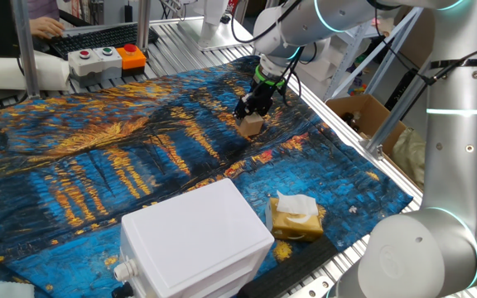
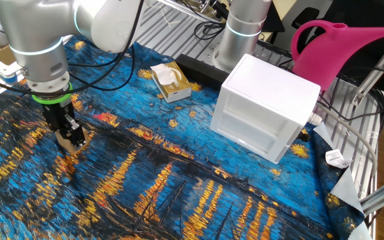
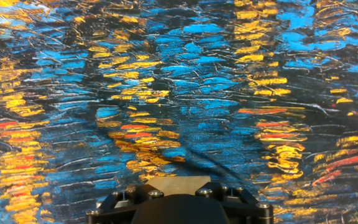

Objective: Pick up the small block on the left and move it to the right

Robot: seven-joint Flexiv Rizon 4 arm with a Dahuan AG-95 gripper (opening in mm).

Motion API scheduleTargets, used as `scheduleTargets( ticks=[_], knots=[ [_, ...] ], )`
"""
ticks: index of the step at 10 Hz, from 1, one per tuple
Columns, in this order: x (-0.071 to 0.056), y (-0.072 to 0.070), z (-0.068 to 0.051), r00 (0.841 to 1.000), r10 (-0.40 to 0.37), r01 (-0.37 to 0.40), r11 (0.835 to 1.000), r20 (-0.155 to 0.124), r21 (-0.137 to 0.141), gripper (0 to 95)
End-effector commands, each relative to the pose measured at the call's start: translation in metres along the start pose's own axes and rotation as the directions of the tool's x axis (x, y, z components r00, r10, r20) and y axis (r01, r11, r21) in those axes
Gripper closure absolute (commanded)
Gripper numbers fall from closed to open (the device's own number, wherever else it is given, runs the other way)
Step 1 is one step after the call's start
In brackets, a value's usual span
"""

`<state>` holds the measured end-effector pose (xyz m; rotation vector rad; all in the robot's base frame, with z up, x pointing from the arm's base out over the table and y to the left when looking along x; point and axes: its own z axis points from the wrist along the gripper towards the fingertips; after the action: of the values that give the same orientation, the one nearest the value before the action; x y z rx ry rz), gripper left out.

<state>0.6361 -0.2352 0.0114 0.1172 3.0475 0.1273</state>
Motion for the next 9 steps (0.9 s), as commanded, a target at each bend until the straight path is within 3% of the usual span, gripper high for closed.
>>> scheduleTargets(
  ticks=[1, 4, 9],
  knots=[
    [-0.0004, 0.0001, 0.0003, 1.000, 0.001, -0.001, 1.000, -0.008, 0.000, 95.0],
    [-0.0005, 0.0003, -0.0007, 1.000, 0.010, -0.010, 1.000, -0.025, 0.000, 95.0],
    [-0.0015, 0.0013, -0.0075, 0.999, 0.015, -0.015, 1.000, -0.030, -0.003, 95.0]
  ],
)
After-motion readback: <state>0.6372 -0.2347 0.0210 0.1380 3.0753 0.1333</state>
